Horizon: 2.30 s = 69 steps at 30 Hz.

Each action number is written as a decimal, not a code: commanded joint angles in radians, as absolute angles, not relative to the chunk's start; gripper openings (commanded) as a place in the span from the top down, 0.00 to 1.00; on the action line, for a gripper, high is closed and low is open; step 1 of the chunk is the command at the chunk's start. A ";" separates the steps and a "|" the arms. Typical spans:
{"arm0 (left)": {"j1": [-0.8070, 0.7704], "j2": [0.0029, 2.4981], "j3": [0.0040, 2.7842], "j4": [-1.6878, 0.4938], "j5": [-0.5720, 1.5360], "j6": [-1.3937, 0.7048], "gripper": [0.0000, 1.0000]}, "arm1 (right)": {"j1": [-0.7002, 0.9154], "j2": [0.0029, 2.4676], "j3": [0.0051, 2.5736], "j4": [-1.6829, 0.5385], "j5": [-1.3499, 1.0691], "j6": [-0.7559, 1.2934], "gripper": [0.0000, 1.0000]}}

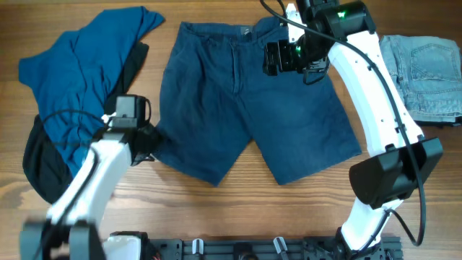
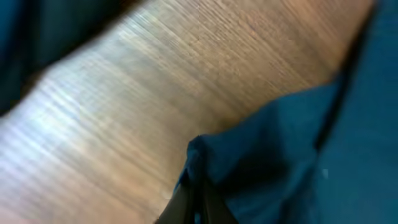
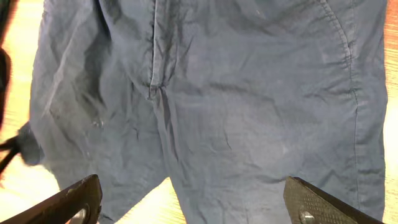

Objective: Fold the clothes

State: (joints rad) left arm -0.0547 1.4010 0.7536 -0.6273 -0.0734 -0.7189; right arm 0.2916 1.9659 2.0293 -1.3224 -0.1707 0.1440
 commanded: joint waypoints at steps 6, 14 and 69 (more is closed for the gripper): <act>-0.050 1.129 0.750 -0.831 0.034 -0.774 0.96 | 0.294 1.971 2.024 -1.319 -0.157 0.131 0.05; -0.050 1.127 0.750 -0.928 0.034 -0.771 0.03 | 0.294 1.971 2.024 -1.332 -0.157 0.161 0.03; -0.047 1.158 0.889 -0.722 -0.054 -0.632 0.00 | 0.088 2.180 1.328 -0.518 0.008 0.273 0.81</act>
State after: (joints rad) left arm -0.0528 1.1416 0.8791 -0.7387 -0.0395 -0.6483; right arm 0.1268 2.0571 1.3499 -0.5869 -0.0402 0.3538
